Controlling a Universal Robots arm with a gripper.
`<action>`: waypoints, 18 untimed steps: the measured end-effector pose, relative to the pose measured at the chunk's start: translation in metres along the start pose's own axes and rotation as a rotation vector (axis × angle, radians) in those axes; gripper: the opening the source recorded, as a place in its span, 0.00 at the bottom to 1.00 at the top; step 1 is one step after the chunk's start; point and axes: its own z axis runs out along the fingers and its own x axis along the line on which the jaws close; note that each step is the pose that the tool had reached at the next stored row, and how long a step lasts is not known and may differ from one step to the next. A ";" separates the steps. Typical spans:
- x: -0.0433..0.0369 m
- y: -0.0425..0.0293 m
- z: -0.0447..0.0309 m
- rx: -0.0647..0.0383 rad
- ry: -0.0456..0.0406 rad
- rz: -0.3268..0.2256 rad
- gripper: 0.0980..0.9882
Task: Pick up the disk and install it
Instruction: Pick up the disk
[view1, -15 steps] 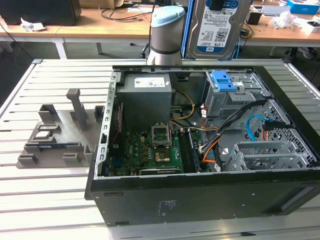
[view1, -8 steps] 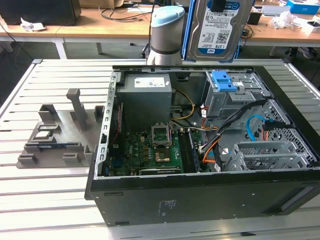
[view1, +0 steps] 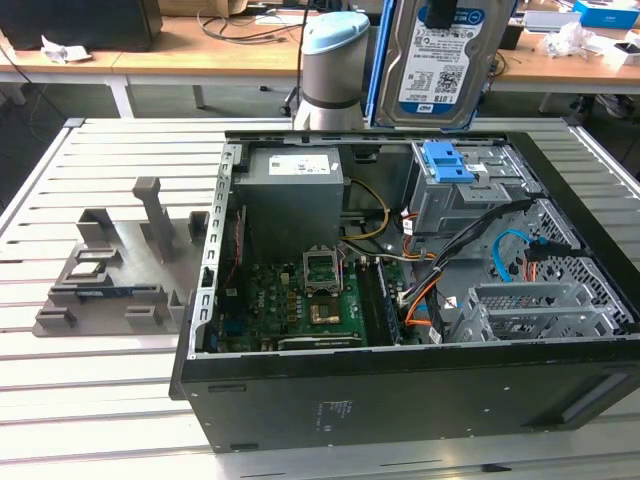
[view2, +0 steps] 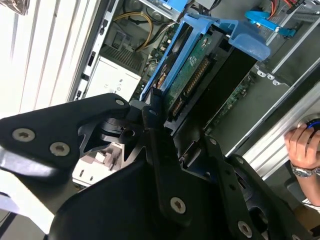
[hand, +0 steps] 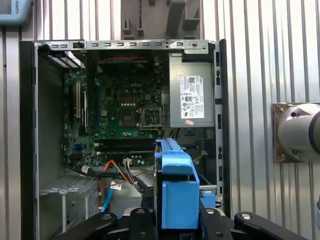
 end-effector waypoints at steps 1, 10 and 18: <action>0.0015 0.0000 0.0000 0.000 -0.0001 0.000 0.30; 0.0116 -0.0004 -0.0002 0.000 -0.0001 0.000 0.30; 0.0208 -0.0008 -0.0003 0.000 -0.0001 0.000 0.30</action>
